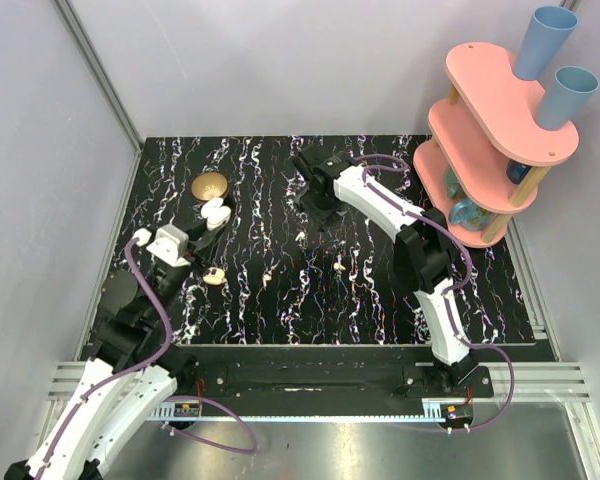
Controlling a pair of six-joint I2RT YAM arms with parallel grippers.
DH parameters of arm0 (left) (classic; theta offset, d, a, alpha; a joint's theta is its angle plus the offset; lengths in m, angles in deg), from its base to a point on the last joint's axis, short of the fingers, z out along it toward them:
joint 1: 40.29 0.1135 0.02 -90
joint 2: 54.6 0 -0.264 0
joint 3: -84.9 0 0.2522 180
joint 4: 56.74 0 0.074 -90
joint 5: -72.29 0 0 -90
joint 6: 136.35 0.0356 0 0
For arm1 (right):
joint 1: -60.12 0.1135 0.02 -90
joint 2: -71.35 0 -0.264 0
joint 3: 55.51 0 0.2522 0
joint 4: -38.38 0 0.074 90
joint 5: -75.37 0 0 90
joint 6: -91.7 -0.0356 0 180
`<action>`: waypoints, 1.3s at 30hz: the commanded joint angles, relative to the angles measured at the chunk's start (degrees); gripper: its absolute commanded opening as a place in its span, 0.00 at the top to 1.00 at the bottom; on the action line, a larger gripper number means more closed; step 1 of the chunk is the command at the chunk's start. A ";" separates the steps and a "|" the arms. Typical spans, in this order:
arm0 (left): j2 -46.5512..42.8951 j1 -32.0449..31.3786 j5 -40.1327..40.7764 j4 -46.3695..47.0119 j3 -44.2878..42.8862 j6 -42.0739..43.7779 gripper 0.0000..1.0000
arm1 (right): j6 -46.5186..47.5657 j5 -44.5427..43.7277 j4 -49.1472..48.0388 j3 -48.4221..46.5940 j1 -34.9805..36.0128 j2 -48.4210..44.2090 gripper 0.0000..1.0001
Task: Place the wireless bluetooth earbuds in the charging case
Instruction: Pick up the left earbud from the center of the board.
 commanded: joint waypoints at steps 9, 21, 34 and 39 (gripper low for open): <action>-4.37 0.09 1.69 2.75 2.65 0.63 1.00 | -2.89 -3.98 11.16 -11.15 0.50 3.06 0.26; -3.93 0.09 1.69 3.54 3.44 0.19 1.00 | -2.89 -3.36 12.84 -16.78 1.02 9.30 0.28; -4.01 0.09 3.27 4.16 3.79 0.55 1.00 | -3.51 -0.46 12.05 -19.77 1.72 15.28 0.36; -3.49 0.09 3.09 3.90 3.62 0.99 1.00 | -3.94 -0.55 11.17 -19.86 1.99 16.15 0.39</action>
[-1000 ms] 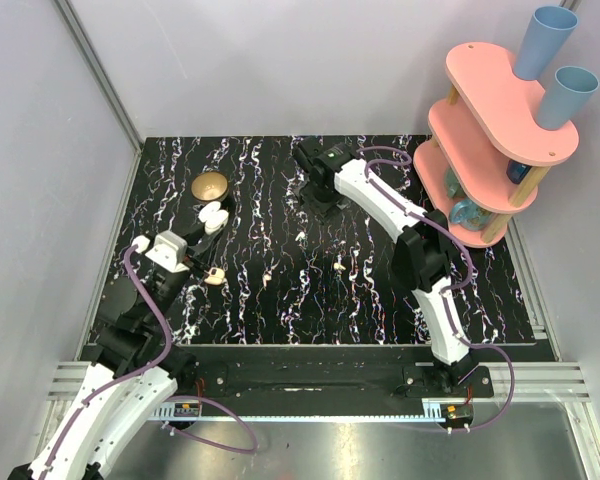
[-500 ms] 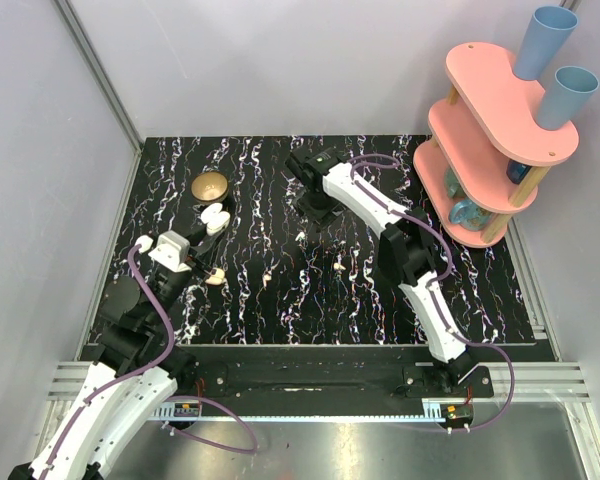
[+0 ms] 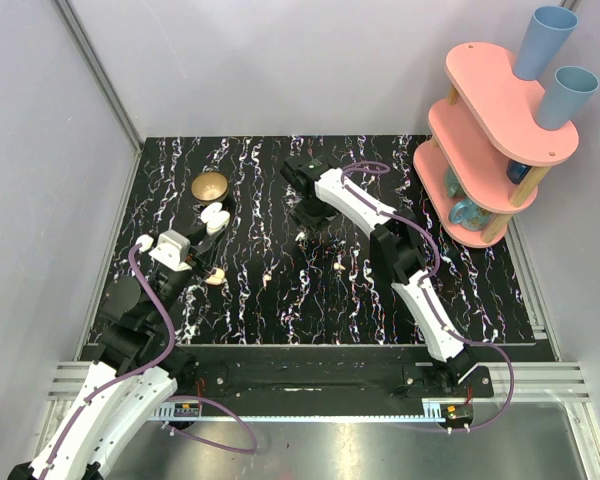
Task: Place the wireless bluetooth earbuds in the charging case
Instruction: Pick up the left earbud from the center of the board.
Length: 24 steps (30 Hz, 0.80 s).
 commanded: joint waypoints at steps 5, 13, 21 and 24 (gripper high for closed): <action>0.34 0.09 1.48 2.82 0.01 0.75 1.00 | -2.13 -0.70 -0.17 -3.23 1.09 1.95 0.40; 0.07 0.09 1.83 2.38 0.10 1.19 1.00 | -2.83 -2.64 -0.61 -3.67 1.01 2.83 0.45; 0.43 0.09 1.48 2.56 -0.17 1.01 1.00 | -2.75 -2.28 -0.79 -3.50 1.01 4.06 0.48; 0.16 0.09 1.65 2.56 -0.08 0.92 1.00 | -2.84 -2.46 -0.88 -3.58 1.09 4.15 0.48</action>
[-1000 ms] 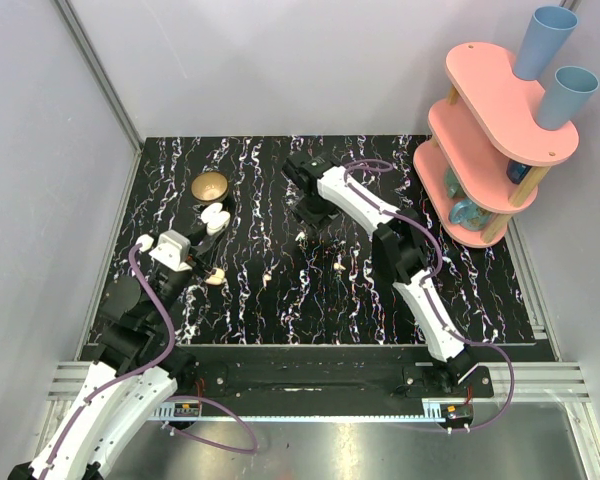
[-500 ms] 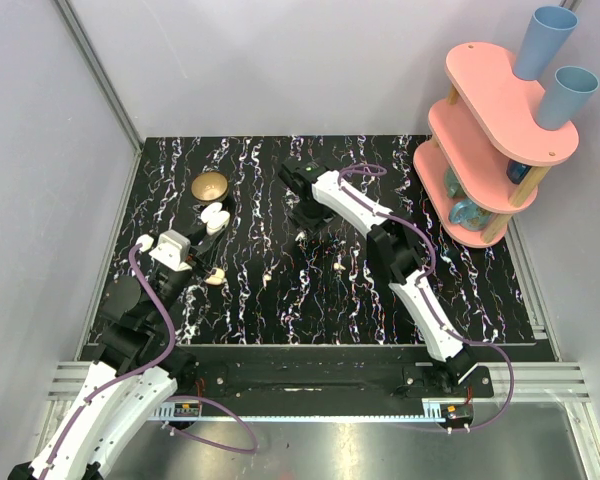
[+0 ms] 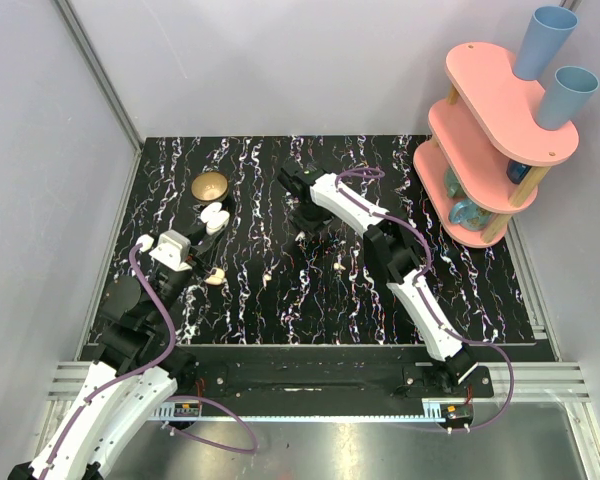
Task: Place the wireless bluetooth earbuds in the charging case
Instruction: Pick up the left earbud from the center of the board.
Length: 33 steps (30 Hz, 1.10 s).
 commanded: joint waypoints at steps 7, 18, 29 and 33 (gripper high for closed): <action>0.29 0.09 1.63 2.58 -0.25 0.66 1.00 | -2.23 -2.84 -0.77 -2.43 0.46 0.85 0.51; 0.21 0.09 2.07 2.23 -0.25 1.01 1.00 | -2.40 -2.75 -1.03 -2.16 0.46 1.73 0.55; 0.47 0.09 1.72 2.32 -0.34 0.84 1.00 | -2.58 -2.66 -1.56 -1.81 0.37 2.26 0.58; 0.38 0.00 1.81 1.97 -0.34 0.92 1.00 | -2.41 -2.66 -1.82 -1.72 0.46 2.44 0.60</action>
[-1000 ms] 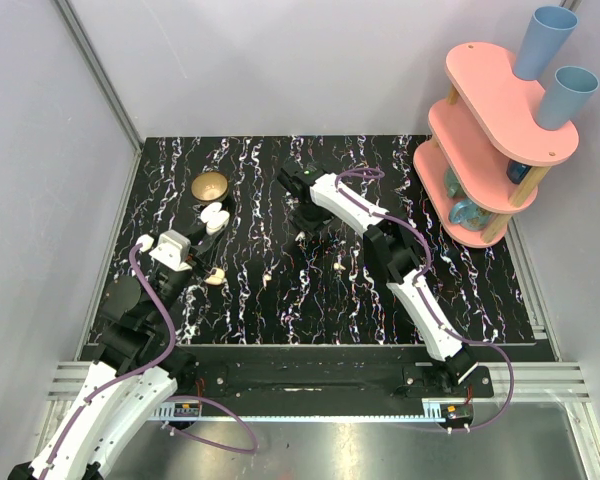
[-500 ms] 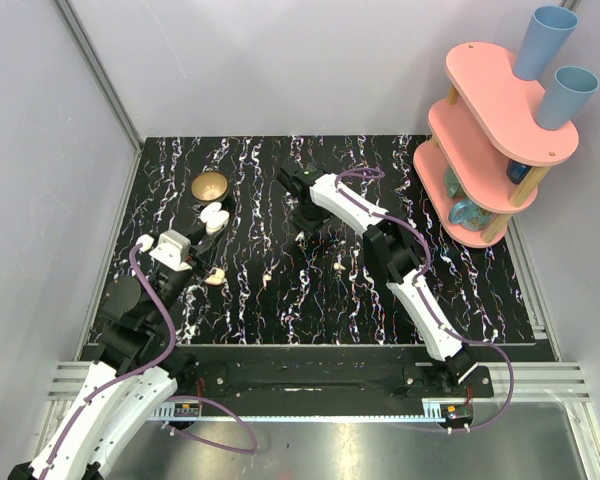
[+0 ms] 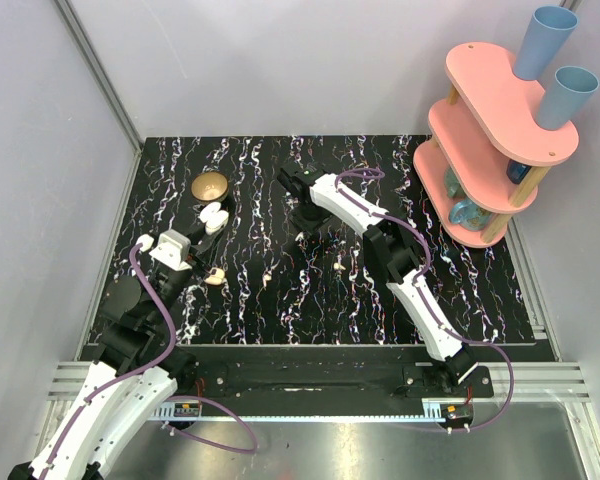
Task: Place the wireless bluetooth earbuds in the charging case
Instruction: Pick up the left earbud from the center of the board.
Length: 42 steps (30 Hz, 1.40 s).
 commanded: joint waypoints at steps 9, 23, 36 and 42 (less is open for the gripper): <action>0.21 0.09 1.26 2.01 -0.25 0.49 1.00 | -0.59 -2.18 -1.08 -1.28 0.29 1.98 0.69; 1.17 0.09 0.56 1.57 -0.87 -0.31 1.00 | 11.78 -5.34 -5.56 1.44 0.28 -2.93 0.90; 4.42 0.09 -0.58 2.45 -1.92 -1.88 1.00 | 27.97 -10.26 -26.53 23.13 0.37 -23.49 1.00; 6.18 0.00 -1.99 3.33 -2.45 -3.47 1.00 | 33.60 -11.23 -40.89 39.31 0.37 -39.05 1.00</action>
